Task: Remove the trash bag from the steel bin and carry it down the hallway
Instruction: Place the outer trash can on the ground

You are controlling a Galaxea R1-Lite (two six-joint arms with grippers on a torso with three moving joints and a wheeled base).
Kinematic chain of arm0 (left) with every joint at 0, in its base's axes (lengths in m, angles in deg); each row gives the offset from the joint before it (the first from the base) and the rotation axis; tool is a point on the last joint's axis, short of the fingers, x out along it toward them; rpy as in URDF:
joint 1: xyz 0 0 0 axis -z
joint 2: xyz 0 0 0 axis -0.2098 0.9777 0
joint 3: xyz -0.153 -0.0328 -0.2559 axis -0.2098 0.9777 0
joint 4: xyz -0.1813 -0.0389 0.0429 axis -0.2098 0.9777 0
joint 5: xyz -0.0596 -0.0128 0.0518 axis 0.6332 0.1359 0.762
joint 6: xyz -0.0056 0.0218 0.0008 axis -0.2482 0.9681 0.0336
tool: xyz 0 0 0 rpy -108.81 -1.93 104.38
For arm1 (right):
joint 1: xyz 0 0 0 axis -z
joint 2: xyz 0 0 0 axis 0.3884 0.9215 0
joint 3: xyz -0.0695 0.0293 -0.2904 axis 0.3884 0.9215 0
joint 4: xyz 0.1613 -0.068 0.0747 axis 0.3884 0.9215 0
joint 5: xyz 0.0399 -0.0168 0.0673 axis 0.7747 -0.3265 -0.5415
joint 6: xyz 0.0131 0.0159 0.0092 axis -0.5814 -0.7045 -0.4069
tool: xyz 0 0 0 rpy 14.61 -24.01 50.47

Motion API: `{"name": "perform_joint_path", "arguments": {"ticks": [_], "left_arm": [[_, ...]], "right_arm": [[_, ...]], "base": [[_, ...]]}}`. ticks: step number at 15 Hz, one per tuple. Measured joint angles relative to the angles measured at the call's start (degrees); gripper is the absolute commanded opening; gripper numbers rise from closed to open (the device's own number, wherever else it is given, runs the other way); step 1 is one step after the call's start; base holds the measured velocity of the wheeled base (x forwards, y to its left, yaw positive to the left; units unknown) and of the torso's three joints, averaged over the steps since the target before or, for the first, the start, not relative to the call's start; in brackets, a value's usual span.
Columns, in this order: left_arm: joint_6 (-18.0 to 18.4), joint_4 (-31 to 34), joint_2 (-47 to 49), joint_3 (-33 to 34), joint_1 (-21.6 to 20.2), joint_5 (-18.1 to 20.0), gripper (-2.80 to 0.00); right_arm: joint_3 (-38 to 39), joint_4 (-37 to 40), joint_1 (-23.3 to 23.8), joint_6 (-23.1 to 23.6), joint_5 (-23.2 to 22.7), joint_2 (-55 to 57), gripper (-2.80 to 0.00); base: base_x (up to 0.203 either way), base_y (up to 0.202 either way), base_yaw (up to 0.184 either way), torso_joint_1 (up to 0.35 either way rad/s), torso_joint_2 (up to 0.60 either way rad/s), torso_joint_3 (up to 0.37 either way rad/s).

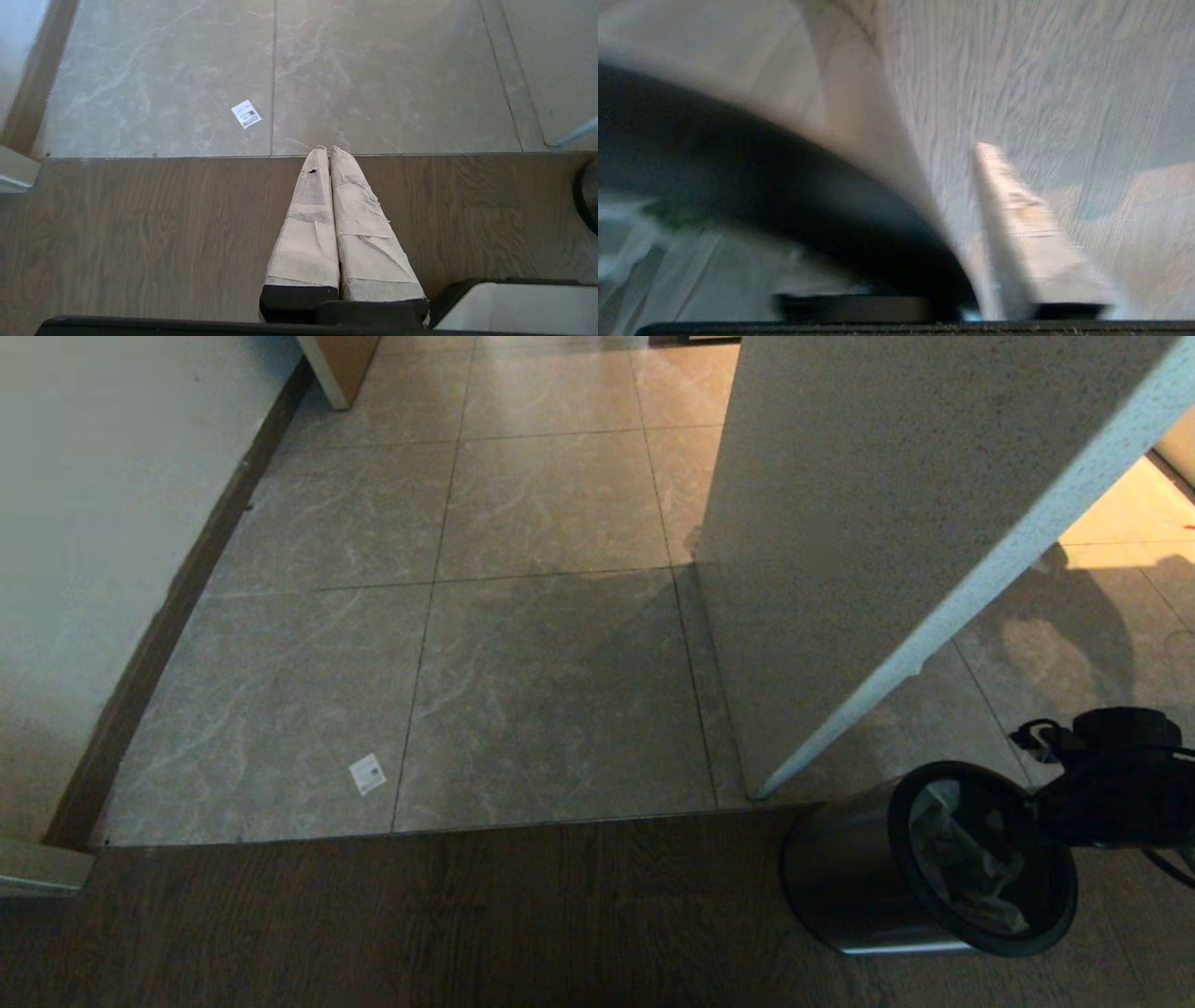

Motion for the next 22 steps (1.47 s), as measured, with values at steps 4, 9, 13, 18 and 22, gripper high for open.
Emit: {"name": "perform_joint_path", "arguments": {"ticks": [4,9,13,18,22], "left_arm": [[0.0,0.0,0.0,0.0,0.0,0.0,-2.8],[0.0,0.0,0.0,0.0,0.0,0.0,-2.8],[0.0,0.0,0.0,0.0,0.0,0.0,-2.8],[0.0,0.0,0.0,0.0,0.0,0.0,-2.8],[0.0,0.0,0.0,0.0,0.0,0.0,-2.8]], "right_arm": [[0.5,3.1,0.9,0.7,-0.6,-3.7,-2.8],[1.3,11.1,2.7,1.6,-0.4,-11.7,-2.8],[2.3,15.2,6.6,5.5,-3.0,-19.3,-2.8],[3.4,21.6,13.5,9.2,-10.0,-29.4,-2.8],[-3.0,33.5,16.4,10.3,-11.5,-38.4,-2.8]], "base": [[0.0,0.0,0.0,0.0,0.0,0.0],[0.0,0.0,0.0,0.0,0.0,0.0],[0.0,0.0,0.0,0.0,0.0,0.0],[0.0,0.0,0.0,0.0,0.0,0.0],[0.0,0.0,0.0,0.0,0.0,0.0]]}}
